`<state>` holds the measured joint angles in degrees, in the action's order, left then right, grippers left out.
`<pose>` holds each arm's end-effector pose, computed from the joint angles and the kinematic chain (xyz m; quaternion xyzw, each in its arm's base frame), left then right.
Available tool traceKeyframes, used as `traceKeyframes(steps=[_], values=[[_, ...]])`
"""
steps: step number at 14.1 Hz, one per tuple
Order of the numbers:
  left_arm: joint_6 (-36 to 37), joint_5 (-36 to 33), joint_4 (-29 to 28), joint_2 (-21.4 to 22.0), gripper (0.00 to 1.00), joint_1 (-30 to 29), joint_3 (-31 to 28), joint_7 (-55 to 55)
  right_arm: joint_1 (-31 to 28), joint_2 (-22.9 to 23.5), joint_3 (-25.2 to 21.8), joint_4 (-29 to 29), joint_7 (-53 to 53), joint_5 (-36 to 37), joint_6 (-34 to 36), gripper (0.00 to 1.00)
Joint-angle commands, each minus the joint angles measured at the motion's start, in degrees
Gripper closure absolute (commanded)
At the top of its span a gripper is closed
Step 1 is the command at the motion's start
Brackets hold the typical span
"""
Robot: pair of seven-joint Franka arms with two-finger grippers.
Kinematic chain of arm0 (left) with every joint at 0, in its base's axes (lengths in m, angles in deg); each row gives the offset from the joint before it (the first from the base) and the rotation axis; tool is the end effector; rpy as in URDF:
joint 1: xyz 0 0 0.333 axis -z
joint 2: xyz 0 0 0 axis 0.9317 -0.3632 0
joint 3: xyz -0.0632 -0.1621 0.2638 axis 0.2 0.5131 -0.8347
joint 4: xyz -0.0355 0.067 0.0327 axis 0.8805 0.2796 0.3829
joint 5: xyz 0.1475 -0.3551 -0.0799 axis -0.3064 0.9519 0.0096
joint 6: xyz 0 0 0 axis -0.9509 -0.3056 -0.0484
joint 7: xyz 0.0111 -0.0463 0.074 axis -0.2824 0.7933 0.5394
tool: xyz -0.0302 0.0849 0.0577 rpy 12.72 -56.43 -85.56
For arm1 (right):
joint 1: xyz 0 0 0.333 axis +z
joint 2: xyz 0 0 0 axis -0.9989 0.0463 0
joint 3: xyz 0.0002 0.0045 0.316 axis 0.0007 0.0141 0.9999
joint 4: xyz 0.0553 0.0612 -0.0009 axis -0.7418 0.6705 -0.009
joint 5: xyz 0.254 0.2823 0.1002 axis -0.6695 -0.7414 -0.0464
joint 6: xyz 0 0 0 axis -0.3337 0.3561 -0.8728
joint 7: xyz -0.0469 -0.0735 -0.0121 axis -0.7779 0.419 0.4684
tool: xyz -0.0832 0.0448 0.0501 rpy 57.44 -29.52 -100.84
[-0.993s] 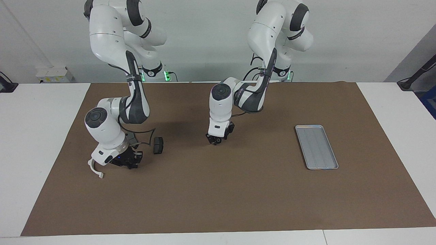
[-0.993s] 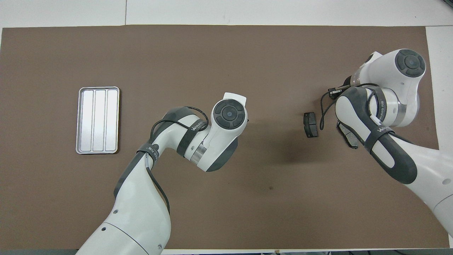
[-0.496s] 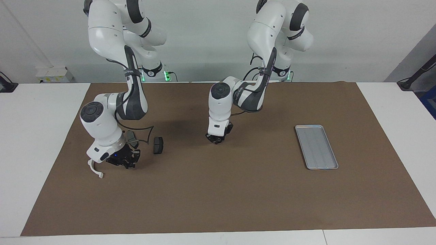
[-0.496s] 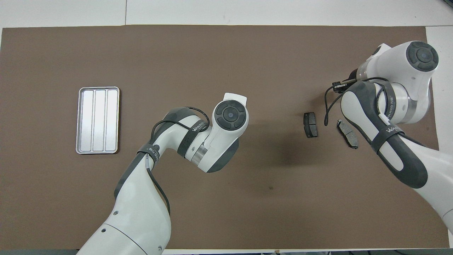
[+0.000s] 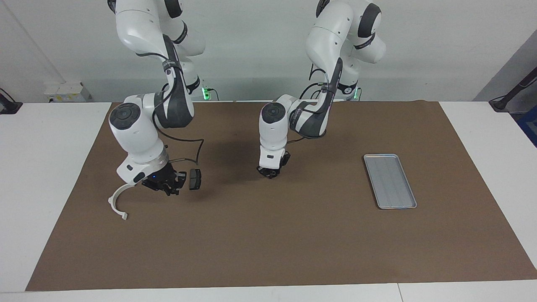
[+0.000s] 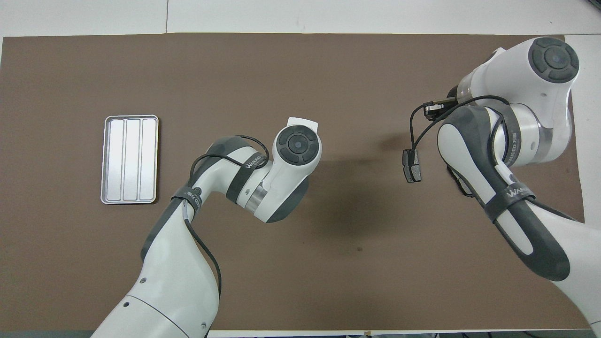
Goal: Pick bearing gear from pile to tray
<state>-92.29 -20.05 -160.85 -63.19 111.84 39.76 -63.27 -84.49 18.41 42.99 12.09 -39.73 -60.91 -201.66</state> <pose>0.5228 -0.4280 0.3034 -0.9685 -0.2479 -0.0121 0.0187 0.6521 0.0698 0.3973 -0.9988 -0.0242 -0.0382 0.0173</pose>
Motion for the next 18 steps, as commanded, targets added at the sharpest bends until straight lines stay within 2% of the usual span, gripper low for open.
traceKeyframes(steps=[1, 3, 4, 6, 8, 12, 14, 18], values=[[5.0, -1.2, -1.4, 4.0, 1.00, -3.9, -0.3, 5.8, -0.3, -0.6, 0.2, 0.4, 1.4, 0.3, 0.5, 1.00], [7.3, -1.1, -3.1, 6.8, 1.00, -8.7, -0.2, 13.8, 0.0, -1.0, 0.2, 1.2, 2.3, 0.3, 0.6, 1.00], [7.8, -1.2, -5.4, 9.4, 1.00, -11.4, -0.2, 18.1, 2.6, -2.0, 0.2, 2.8, 5.9, 0.3, 0.6, 1.00], [7.5, -1.1, -11.0, 15.1, 1.00, -16.6, -0.2, 27.3, 10.7, -4.0, 0.2, 5.4, 20.2, 0.4, 0.6, 1.00], [7.7, -1.1, -13.8, 17.6, 1.00, -21.0, -0.2, 35.5, 18.0, -5.3, 0.2, 6.7, 32.2, 0.4, 0.5, 1.00], [4.9, -1.1, -18.4, 19.2, 1.00, -27.3, -0.2, 47.3, 27.5, -5.6, 0.2, 8.2, 45.0, 0.4, -0.9, 1.00], [2.2, -1.1, -21.3, 20.1, 1.00, -30.4, -0.2, 54.0, 28.6, -3.9, 0.2, 9.5, 46.1, 0.4, -4.5, 1.00], [-2.0, -1.1, -23.5, 20.1, 1.00, -34.8, -0.2, 60.9, 28.8, -0.4, 0.2, 10.9, 46.1, 0.4, -10.9, 1.00]])
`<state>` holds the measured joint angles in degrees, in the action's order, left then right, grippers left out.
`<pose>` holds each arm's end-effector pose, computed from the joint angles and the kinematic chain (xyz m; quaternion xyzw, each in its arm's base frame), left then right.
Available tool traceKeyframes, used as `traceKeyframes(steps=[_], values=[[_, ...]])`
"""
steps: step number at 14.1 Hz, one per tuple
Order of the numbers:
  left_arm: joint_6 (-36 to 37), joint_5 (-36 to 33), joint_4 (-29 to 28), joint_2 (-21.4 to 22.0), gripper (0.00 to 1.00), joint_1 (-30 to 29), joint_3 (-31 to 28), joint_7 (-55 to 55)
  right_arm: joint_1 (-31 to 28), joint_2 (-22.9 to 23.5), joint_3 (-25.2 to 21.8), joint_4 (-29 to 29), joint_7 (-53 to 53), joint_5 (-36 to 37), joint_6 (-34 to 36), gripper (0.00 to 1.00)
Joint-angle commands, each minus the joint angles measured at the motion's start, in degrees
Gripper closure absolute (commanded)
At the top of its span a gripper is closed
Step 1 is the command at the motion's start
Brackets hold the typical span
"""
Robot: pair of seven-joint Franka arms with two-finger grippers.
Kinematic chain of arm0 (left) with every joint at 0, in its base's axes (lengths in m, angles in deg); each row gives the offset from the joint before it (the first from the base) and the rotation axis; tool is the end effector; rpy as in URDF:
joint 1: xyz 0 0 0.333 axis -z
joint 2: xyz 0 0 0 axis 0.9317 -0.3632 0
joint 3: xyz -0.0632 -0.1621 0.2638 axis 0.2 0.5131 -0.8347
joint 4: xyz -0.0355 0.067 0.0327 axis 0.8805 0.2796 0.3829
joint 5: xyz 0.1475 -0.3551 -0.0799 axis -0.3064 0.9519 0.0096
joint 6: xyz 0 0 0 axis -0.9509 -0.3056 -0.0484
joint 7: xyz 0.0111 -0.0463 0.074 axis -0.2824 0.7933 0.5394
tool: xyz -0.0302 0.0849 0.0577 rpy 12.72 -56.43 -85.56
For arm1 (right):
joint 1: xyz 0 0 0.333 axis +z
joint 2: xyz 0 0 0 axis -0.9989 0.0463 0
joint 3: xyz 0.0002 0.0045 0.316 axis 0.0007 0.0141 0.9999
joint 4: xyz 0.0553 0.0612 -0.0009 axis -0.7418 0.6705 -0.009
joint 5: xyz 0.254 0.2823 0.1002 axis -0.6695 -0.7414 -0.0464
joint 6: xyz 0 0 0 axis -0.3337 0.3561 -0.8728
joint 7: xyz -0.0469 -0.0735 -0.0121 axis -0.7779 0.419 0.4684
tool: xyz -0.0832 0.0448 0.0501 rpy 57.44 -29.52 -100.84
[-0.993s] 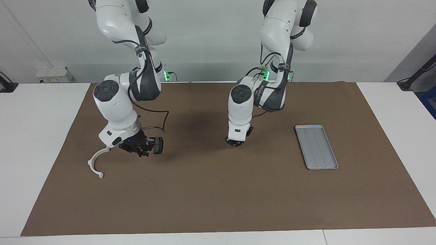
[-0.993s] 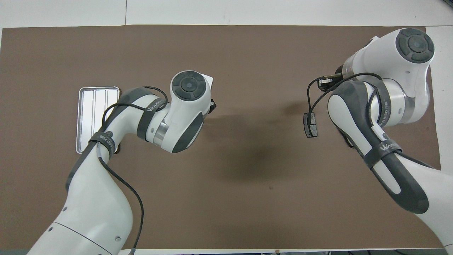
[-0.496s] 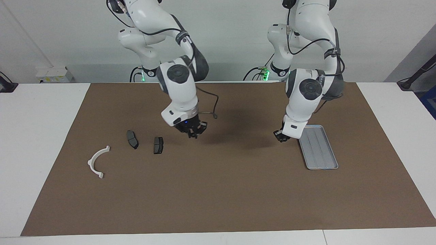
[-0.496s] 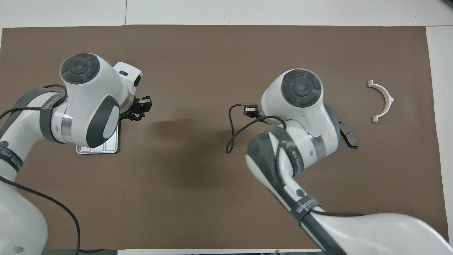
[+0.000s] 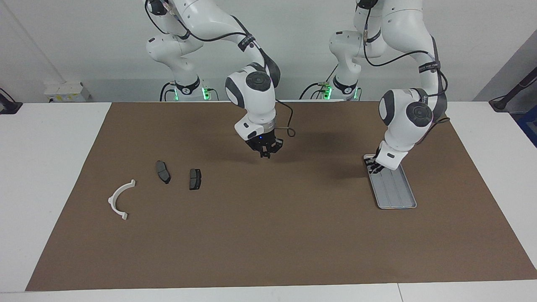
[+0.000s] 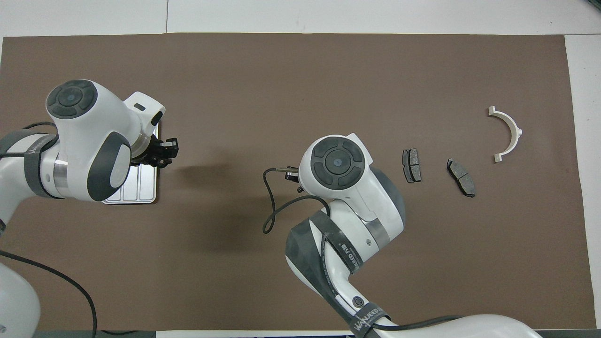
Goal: Pick bearing gear from pile to tray
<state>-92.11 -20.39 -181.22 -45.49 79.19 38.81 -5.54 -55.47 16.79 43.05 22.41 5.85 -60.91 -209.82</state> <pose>0.5782 -0.0540 0.3407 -0.9985 -0.0422 0.0307 0.0186 0.5113 0.3620 0.3455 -0.9921 0.1196 -0.0172 0.0330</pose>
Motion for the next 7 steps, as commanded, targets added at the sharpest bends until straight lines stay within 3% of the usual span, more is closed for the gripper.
traceKeyframes(steps=[1, 7], values=[[-3.2, -0.7, -3.7, 2.4, 1.00, -3.1, 0.8, 5.0, -0.2, 2.3, 0.1, 0.5, 0.5, 0.4, -4.0, 1.00], [-9.5, -0.7, -7.2, 1.3, 0.99, -3.8, 0.7, 6.9, 1.4, 5.3, 0.1, 0.4, 0.5, 0.4, -7.0, 1.00]])
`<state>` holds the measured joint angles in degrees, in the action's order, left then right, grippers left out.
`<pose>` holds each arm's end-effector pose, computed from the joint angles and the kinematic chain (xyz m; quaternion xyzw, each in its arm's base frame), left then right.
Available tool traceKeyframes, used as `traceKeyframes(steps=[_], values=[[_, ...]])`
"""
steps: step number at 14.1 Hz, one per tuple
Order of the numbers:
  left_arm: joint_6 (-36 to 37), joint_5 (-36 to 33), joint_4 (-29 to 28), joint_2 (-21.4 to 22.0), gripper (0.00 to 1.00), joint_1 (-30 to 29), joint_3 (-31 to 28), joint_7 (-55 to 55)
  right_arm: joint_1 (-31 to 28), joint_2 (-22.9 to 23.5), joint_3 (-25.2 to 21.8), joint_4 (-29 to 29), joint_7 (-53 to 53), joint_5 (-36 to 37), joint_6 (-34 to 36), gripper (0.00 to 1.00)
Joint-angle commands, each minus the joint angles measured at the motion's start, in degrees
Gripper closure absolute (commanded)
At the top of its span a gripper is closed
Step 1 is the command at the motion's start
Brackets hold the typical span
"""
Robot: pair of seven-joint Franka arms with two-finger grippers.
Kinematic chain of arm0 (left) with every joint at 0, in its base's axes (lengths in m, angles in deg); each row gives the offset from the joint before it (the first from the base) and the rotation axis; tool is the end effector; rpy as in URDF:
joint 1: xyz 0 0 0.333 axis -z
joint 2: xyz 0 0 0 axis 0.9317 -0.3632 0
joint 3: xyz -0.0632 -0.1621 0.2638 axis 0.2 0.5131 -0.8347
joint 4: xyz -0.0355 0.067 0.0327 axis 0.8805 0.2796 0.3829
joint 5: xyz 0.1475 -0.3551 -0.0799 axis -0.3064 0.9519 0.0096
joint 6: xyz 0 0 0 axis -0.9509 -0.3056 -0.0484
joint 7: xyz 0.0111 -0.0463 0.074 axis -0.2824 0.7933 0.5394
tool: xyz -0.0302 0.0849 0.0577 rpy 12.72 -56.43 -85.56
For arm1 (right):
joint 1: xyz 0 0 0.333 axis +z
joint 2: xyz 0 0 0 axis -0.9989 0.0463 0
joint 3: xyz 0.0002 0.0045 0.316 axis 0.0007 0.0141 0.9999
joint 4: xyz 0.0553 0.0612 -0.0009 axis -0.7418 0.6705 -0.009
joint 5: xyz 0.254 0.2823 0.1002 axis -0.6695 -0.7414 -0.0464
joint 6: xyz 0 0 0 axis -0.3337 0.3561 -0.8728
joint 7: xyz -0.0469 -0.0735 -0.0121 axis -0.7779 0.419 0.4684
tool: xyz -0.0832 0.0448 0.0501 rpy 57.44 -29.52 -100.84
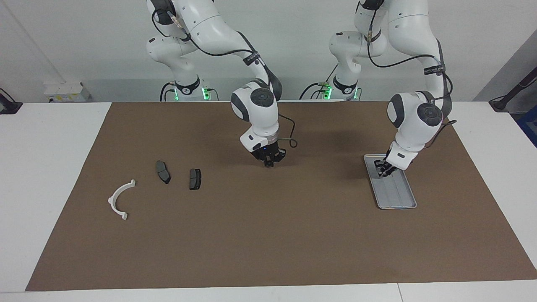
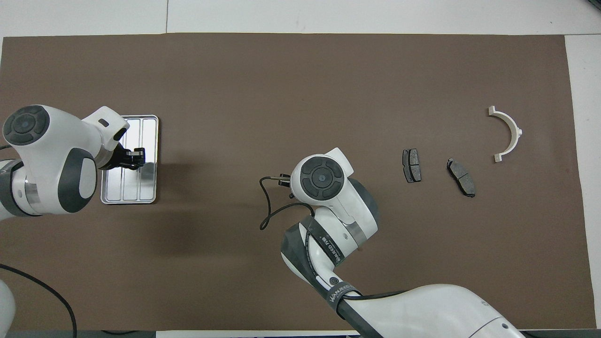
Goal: Pick bearing gear from pile to tray
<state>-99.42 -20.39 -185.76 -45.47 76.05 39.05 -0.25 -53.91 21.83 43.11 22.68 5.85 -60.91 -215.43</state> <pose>0.5708 -0.0240 0.3175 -0.9997 -0.0208 0.0078 0.0139 0.5070 0.3806 0.2974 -0.9934 0.1070 -0.0170 0.0369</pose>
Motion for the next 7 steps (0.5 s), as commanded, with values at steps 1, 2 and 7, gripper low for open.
traceKeyframes(steps=[1, 2, 7], values=[[-2.1, -0.7, -3.0, 1.3, 0.99, -0.8, 0.5, 1.7, -0.1, 0.5, 0.0, 0.2, 0.5, 0.4, -2.0, 1.00], [-1.8, -0.7, -3.2, 1.4, 0.98, -0.8, 0.4, 1.8, -0.1, 0.7, 0.0, 0.2, 0.5, 0.4, -2.1, 1.00], [-4.7, -0.7, -5.9, 2.0, 0.95, -1.7, 0.5, 1.7, -0.7, 0.6, 0.0, 0.1, 0.2, 0.4, -1.2, 0.00]])
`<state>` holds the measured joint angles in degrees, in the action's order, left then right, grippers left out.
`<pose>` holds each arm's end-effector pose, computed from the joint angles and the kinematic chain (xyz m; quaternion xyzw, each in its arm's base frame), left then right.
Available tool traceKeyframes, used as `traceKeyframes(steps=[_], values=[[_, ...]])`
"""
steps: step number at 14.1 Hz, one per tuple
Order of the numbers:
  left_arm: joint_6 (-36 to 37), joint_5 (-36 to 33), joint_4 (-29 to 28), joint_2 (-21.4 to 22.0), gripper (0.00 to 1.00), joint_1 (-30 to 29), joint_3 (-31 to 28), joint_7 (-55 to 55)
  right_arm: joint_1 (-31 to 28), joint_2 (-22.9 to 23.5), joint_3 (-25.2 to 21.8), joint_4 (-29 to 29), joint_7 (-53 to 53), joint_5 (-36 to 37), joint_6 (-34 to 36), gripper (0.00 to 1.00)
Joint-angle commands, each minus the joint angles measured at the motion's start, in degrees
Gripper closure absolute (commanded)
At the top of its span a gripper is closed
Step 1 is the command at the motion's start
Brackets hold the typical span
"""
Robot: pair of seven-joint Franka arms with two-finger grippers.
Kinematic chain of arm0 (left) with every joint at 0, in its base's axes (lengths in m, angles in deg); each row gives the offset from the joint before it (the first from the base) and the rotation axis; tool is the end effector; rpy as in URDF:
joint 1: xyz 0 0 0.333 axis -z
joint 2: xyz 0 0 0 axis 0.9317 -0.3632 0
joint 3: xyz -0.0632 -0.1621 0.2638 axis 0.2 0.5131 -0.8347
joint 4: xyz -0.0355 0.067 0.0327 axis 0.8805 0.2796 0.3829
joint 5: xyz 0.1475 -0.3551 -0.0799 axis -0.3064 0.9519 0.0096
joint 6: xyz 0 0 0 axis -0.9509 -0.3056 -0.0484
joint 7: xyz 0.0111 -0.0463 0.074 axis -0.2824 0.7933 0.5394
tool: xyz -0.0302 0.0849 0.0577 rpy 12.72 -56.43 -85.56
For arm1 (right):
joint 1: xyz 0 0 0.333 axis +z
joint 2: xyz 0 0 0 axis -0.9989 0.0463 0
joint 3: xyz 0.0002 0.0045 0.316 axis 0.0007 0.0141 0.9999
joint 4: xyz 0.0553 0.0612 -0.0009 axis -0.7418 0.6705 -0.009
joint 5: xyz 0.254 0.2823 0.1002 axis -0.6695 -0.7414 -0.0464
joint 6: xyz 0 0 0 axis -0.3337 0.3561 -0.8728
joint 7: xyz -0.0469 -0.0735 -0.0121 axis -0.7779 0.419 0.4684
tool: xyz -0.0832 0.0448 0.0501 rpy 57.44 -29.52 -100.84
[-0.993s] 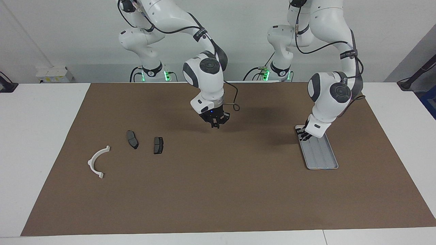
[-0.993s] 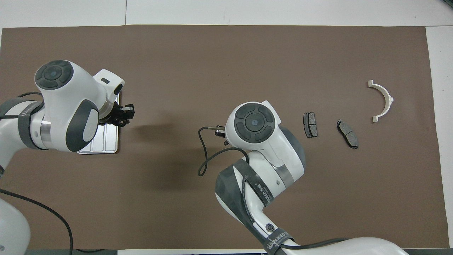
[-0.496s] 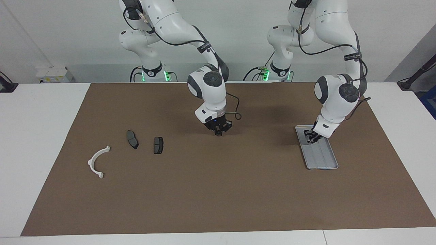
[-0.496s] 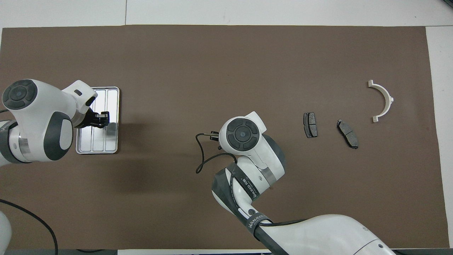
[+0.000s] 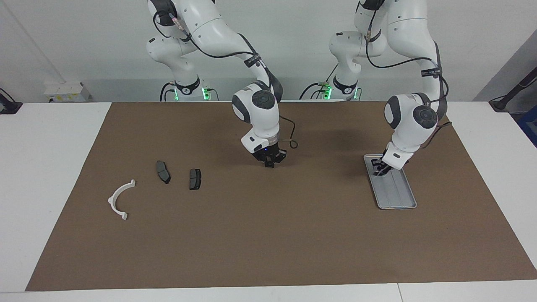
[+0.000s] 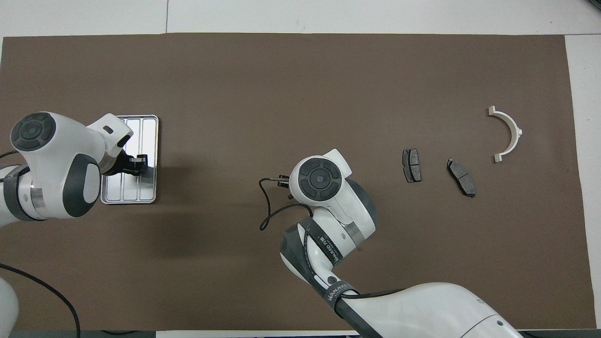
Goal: Pick bearing gear from pile to tray
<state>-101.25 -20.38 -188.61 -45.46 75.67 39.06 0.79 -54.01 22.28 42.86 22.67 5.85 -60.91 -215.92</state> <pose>0.5588 -0.0196 0.2995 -0.9996 -0.0149 0.0168 0.0140 0.5098 0.3780 0.2933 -0.9931 0.1099 -0.0178 0.0366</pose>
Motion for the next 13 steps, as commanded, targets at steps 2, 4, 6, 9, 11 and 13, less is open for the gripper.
traceKeyframes(steps=[2, 4, 6, 9, 11, 13], values=[[-3.4, -0.8, -3.8, 2.1, 0.86, -1.3, 0.5, 0.4, -1.3, -0.3, 0.2, -0.4, -0.2, 0.4, 0.2, 0.00], [-3.8, -0.8, -3.7, 2.1, 0.15, -1.4, 0.5, 0.5, -3.0, -1.2, 0.0, -2.2, -0.3, 0.5, 3.0, 0.00], [-3.4, -0.8, -3.2, 2.1, 0.00, -1.4, 0.5, 0.6, -6.1, -3.2, 0.0, -4.1, -2.4, 0.5, 5.5, 0.00], [-1.2, -0.1, 0.4, 2.5, 0.00, -1.3, 0.6, 0.1, -13.0, -7.1, -0.1, -5.2, -10.9, 0.5, 6.8, 0.00], [3.6, 0.8, 5.3, 2.4, 0.00, -0.1, 1.0, -2.2, -17.8, -8.9, -0.1, -6.9, -20.6, 0.4, 10.5, 0.00], [5.2, 2.1, 7.4, 2.4, 0.00, 3.5, 1.0, -8.6, -21.7, -10.3, -0.2, -9.8, -29.4, 0.4, 16.1, 0.00]])
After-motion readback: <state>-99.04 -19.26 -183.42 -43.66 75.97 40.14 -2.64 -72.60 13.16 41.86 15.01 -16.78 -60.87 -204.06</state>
